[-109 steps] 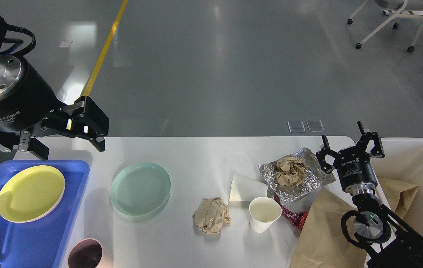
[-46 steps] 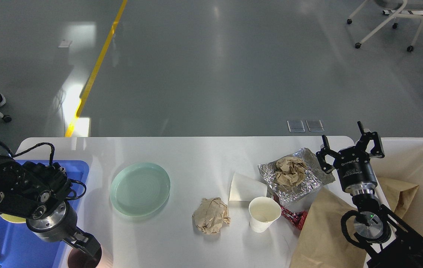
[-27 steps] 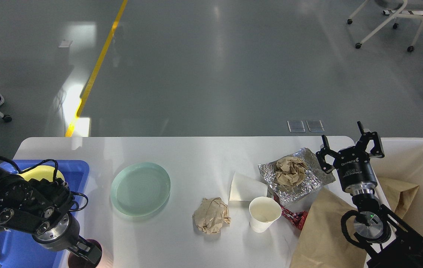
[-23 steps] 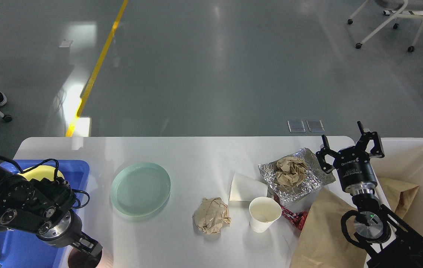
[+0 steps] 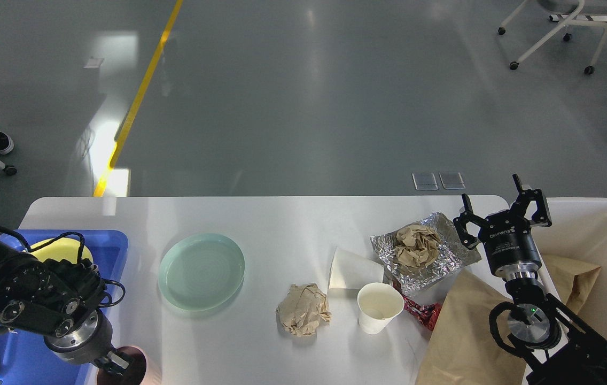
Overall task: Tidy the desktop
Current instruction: 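Lift the pink mug and move it toward the tray's near corner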
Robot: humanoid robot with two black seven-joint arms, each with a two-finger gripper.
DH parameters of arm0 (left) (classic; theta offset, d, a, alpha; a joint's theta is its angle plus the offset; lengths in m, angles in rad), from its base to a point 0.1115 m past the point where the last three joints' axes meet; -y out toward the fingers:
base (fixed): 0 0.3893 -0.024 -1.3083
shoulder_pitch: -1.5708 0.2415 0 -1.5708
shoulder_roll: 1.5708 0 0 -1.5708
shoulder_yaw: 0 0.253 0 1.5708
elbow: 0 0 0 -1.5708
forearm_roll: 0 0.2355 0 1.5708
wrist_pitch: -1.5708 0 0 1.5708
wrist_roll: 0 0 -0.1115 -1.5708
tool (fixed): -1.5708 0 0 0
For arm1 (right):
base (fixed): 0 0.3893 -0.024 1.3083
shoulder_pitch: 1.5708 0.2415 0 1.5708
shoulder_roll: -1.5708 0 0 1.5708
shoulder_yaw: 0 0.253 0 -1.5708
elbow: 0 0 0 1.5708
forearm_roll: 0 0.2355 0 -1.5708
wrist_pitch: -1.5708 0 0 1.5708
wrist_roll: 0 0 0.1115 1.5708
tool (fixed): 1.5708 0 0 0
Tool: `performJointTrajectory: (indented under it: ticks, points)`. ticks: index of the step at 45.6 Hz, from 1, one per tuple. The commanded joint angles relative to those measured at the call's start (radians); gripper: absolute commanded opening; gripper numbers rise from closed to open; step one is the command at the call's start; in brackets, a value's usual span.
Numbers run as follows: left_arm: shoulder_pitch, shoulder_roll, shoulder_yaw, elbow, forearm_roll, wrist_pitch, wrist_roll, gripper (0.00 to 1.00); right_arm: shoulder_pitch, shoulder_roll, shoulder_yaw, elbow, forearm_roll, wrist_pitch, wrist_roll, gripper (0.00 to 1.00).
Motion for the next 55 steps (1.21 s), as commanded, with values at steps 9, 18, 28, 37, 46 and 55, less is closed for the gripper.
performJointTrajectory:
  ticks: [9,18,28,37,46,55]
  points:
    - [-0.012,0.009,-0.001,0.001,-0.002,-0.057,-0.003,0.00,0.000,0.000,0.000,0.000,0.000,0.000,0.001,1.00]
    - [-0.086,0.020,-0.001,-0.003,-0.041,-0.088,-0.006,0.00,0.000,0.000,0.000,0.000,0.000,0.000,-0.001,1.00]
    - [-0.273,0.025,0.010,-0.015,-0.182,-0.270,-0.003,0.00,0.000,0.000,0.000,-0.002,0.000,0.000,-0.001,1.00]
    - [-0.505,0.023,0.039,-0.083,-0.329,-0.444,-0.011,0.00,0.000,0.000,0.000,-0.002,0.000,0.000,-0.001,1.00]
    - [-0.761,0.018,0.099,-0.172,-0.421,-0.546,-0.017,0.00,0.000,0.000,0.000,-0.002,0.000,0.000,-0.001,1.00]
    - [-0.966,-0.028,0.151,-0.236,-0.501,-0.649,-0.086,0.00,0.000,0.000,0.000,-0.002,0.000,0.000,-0.001,1.00]
